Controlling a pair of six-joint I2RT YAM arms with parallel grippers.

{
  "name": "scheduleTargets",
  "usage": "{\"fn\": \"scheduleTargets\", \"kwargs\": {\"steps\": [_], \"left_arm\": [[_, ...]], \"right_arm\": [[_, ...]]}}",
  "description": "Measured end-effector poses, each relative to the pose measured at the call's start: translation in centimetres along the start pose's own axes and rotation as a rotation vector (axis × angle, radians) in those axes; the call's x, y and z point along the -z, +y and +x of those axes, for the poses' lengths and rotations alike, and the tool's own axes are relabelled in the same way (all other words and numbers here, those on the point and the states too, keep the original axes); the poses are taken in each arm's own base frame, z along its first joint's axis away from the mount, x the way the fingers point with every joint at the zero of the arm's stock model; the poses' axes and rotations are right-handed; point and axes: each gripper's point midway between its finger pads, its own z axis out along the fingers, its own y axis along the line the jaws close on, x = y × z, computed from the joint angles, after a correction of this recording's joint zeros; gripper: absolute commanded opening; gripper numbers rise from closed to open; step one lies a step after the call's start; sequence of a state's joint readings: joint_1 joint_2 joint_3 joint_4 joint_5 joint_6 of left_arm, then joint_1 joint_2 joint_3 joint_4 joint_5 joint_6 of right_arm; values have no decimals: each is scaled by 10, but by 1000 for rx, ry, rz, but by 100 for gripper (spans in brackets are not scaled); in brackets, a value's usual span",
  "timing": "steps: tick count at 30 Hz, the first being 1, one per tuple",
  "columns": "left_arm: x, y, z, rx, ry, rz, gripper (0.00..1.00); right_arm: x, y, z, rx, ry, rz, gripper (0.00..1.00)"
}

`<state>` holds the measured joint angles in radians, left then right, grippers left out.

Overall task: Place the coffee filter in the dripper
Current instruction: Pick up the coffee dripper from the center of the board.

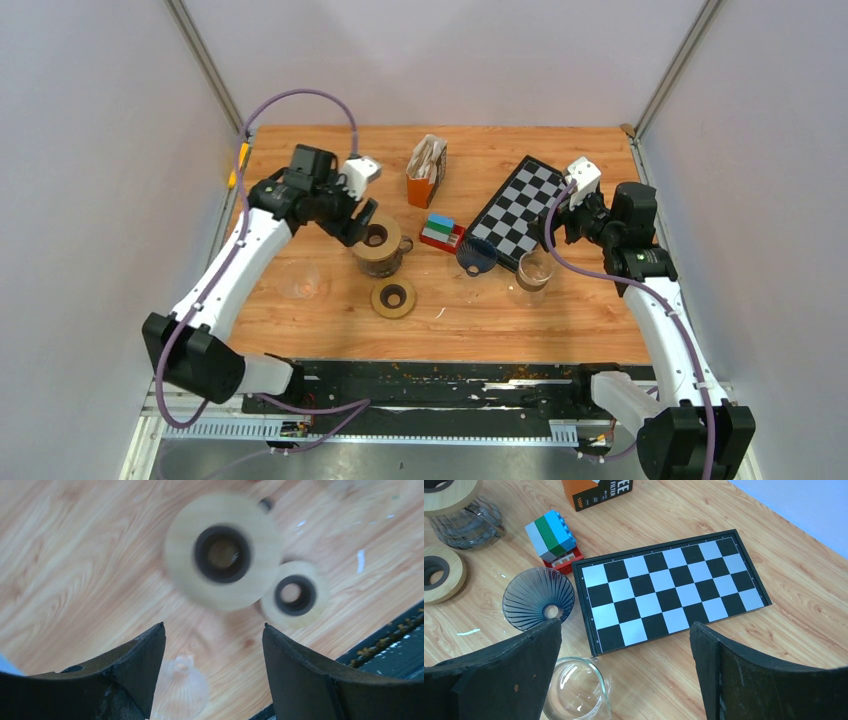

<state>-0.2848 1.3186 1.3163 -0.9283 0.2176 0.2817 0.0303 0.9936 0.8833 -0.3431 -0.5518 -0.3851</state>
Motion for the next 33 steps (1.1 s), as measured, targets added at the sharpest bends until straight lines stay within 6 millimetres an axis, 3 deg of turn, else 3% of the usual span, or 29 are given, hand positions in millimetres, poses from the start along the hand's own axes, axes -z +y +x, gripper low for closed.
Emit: {"fn": "scheduleTargets", "kwargs": {"steps": [3, 7, 11, 15, 19, 33], "left_arm": [[-15, -37, -31, -90, -32, 77, 77], [-51, -85, -71, -149, -41, 180, 74], [-95, -110, -93, -110, -9, 245, 73], [-134, -128, -94, -51, 50, 293, 71], [-163, -144, -82, 5, 119, 341, 69], [-201, -186, -65, 63, 186, 377, 55]], "right_arm": [[0, 0, 0, 2, 0, 0, 100], [0, 0, 0, 3, -1, 2, 100], [5, 1, -5, 14, -18, 9, 100], [8, 1, -11, 25, -35, 17, 100], [8, 0, -9, 24, -30, 20, 100], [5, -1, -5, 20, -16, 18, 100]]}}
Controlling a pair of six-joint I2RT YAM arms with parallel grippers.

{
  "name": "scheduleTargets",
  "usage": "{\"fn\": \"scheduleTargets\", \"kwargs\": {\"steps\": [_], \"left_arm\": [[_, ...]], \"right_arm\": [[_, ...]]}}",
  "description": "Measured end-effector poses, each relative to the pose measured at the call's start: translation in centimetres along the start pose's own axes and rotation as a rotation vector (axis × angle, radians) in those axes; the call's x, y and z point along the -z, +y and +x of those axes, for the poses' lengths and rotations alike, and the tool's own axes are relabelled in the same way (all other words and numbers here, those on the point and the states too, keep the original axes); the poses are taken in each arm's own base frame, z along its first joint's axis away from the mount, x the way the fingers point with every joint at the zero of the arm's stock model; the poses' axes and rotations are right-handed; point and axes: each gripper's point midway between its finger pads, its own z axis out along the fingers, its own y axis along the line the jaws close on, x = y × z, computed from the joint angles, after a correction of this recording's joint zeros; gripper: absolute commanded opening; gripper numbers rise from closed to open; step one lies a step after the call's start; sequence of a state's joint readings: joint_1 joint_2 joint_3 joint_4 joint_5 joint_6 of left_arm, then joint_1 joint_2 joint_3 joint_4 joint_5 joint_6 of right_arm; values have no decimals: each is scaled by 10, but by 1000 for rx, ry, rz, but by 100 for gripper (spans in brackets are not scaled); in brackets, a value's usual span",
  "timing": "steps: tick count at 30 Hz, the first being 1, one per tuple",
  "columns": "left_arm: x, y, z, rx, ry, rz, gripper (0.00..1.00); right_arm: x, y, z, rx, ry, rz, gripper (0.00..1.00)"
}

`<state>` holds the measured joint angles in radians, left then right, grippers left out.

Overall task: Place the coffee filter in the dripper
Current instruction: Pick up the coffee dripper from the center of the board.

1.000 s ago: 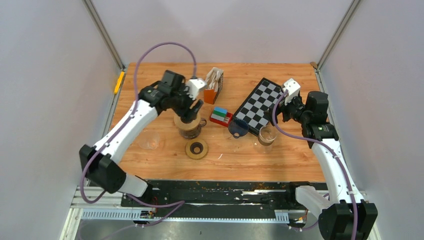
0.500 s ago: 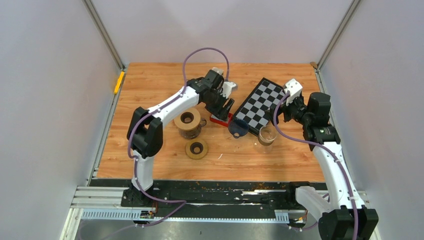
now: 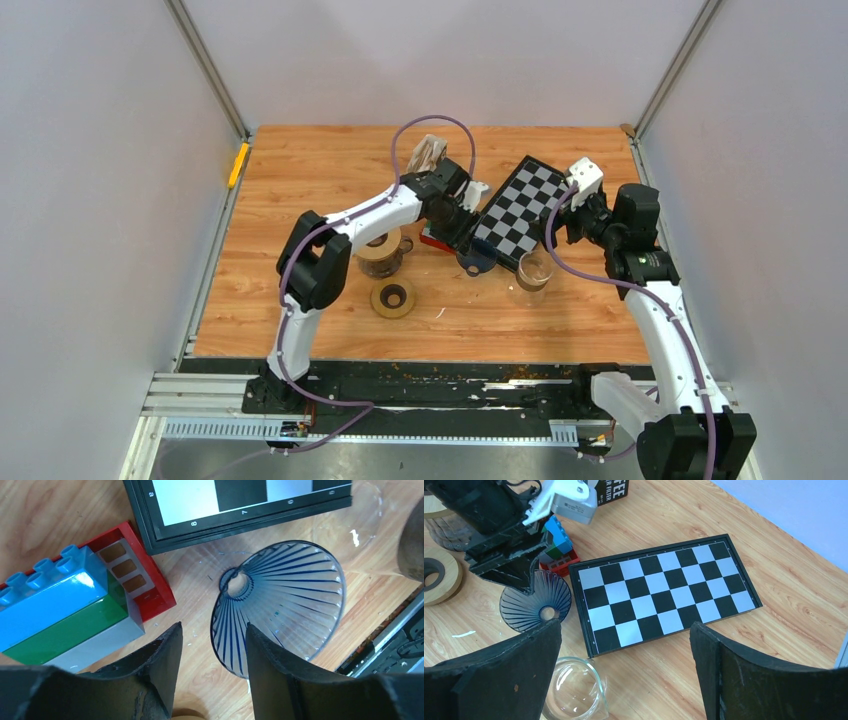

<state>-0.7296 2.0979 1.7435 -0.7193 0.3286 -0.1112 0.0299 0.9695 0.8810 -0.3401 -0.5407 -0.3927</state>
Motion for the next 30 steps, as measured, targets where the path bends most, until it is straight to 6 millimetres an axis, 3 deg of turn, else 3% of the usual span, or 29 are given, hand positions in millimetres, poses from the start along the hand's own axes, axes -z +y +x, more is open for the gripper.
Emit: {"fn": "scheduleTargets", "kwargs": {"steps": [9, 15, 19, 22, 24, 30], "left_arm": [[-20, 5, 8, 36, 41, -16, 25], [-16, 0, 3, 34, 30, 1, 3], [-3, 1, 4, 26, 36, 1, 0], [20, 1, 3, 22, 30, 8, 0], [47, 5, -2, 24, 2, 16, 0], [164, 52, -7, 81, -167, -57, 0]], "right_arm": [[0, 0, 0, 2, 0, 0, 100], [0, 0, 0, 2, 0, -1, 100], [0, 0, 0, 2, 0, -2, 100], [0, 1, 0, 3, -1, -4, 100], [-1, 2, -1, 3, 1, -10, 100], [-24, 20, -23, 33, 12, -95, 100]]}}
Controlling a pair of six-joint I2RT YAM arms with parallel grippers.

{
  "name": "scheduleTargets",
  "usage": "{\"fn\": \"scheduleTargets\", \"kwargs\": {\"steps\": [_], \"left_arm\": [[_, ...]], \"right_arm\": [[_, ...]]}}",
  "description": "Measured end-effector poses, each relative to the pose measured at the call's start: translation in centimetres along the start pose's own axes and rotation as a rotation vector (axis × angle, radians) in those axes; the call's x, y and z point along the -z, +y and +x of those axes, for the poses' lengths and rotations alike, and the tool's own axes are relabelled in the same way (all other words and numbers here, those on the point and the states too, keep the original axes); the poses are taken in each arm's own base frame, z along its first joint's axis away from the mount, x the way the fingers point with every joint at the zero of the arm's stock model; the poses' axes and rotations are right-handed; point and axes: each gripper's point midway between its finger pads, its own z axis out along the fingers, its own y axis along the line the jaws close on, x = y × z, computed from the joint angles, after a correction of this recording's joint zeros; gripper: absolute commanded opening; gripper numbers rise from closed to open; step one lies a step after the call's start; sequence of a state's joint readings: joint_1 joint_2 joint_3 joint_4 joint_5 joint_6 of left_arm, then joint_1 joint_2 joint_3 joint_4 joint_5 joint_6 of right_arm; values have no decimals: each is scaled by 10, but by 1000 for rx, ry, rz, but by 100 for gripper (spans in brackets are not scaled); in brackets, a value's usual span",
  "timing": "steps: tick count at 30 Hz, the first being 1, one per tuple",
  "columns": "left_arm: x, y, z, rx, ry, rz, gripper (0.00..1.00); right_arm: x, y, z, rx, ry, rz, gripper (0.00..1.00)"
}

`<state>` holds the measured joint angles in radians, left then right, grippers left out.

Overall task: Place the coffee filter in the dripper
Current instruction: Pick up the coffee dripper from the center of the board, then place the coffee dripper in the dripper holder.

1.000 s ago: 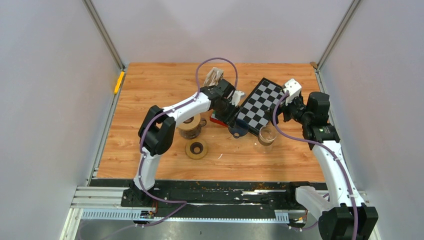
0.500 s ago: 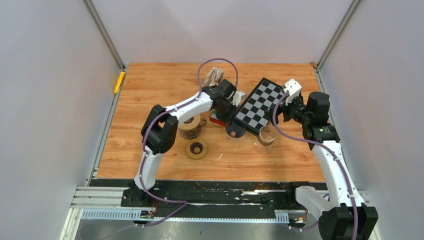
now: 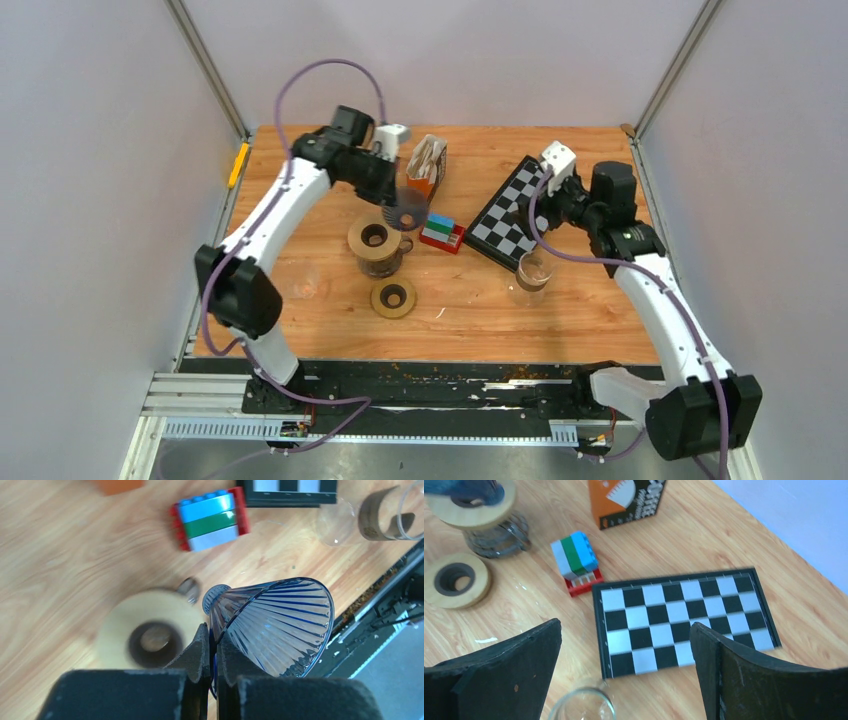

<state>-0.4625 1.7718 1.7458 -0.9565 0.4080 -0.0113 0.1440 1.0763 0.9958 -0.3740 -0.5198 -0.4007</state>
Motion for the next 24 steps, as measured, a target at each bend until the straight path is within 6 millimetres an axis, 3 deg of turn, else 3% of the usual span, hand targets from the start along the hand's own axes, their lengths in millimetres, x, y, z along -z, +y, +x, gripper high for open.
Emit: {"fn": "scheduleTargets", "kwargs": {"steps": [4, 7, 10, 15, 24], "left_arm": [[59, 40, 8, 64, -76, -95, 0], [80, 61, 21, 106, -83, -148, 0], [79, 73, 34, 138, -55, -162, 0], [63, 77, 50, 174, 1, -141, 0], [45, 81, 56, 204, 12, -118, 0]], "right_arm": [[-29, 19, -19, 22, 11, -86, 100], [-56, 40, -31, 35, 34, -151, 96], [-88, 72, -40, 41, 68, -220, 95], [-125, 115, -39, -22, 132, -307, 86], [-162, 133, -52, -194, 164, -354, 78]]}}
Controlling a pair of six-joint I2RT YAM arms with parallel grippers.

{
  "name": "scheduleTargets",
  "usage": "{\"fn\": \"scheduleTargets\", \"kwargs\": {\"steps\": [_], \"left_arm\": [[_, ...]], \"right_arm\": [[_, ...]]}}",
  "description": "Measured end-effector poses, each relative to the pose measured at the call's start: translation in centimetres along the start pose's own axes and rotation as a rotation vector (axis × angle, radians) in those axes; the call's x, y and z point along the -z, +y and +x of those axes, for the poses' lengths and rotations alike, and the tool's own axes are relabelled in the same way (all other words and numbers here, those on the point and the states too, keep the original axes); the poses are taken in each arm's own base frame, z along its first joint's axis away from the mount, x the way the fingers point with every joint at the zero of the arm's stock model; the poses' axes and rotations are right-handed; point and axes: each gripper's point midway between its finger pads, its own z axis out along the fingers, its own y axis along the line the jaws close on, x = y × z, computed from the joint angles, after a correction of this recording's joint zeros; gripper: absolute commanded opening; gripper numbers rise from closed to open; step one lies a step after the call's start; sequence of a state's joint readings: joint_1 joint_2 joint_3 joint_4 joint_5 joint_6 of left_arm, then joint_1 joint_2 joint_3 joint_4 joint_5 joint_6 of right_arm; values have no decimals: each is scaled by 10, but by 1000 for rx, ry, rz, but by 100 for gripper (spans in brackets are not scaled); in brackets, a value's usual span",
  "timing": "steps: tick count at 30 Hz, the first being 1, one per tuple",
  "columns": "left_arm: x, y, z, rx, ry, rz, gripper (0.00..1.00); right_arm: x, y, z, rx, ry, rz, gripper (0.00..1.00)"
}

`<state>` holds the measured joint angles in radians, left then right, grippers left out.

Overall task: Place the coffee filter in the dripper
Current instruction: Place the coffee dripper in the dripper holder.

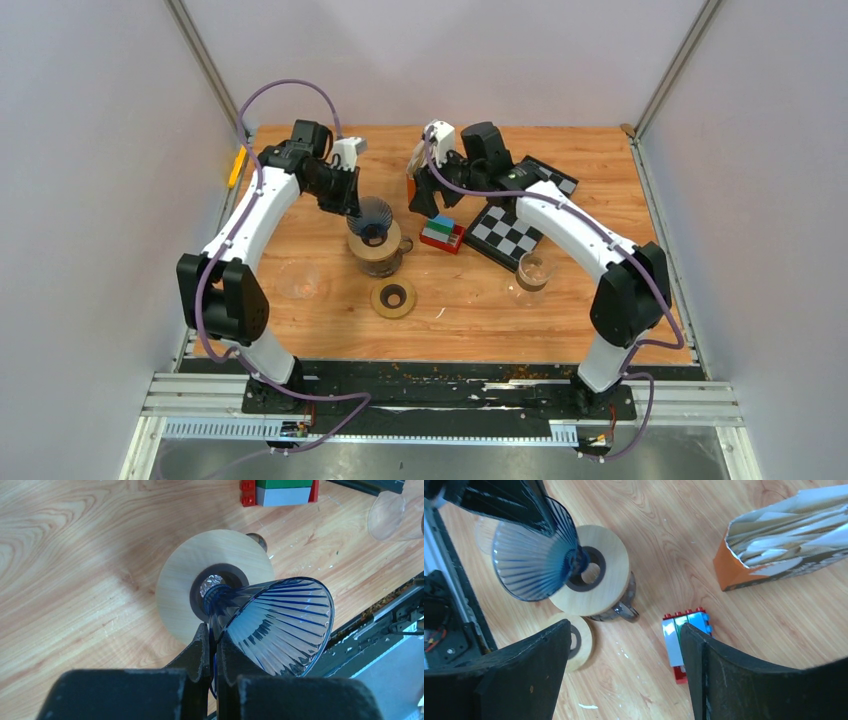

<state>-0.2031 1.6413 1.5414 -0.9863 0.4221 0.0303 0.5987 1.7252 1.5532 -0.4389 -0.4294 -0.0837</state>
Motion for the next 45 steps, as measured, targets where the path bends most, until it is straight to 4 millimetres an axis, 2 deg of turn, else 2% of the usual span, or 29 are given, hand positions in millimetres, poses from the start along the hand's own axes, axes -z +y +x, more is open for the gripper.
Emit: {"fn": "scheduleTargets", "kwargs": {"steps": [7, 13, 20, 30, 35, 41, 45], "left_arm": [[-8, -1, -3, 2, -19, 21, 0], [-17, 1, 9, 17, 5, 31, 0], [-24, 3, 13, 34, 8, 33, 0], [-31, 4, 14, 59, -5, 44, 0], [-33, 4, 15, 69, -10, 54, 0], [-33, 5, 15, 89, -12, 51, 0], [-33, 7, 15, 108, -14, 37, 0]], "right_arm": [[-22, 22, -10, -26, 1, -87, 72], [-43, 45, 1, -53, 46, -153, 65], [-62, 55, 14, -73, 99, -179, 53], [-80, 48, 27, -83, 152, -137, 38], [-87, 47, 36, -93, 177, -129, 24], [-93, 42, 33, -139, 185, -92, 3], [-95, 38, 32, -196, 183, -56, 0]]}}
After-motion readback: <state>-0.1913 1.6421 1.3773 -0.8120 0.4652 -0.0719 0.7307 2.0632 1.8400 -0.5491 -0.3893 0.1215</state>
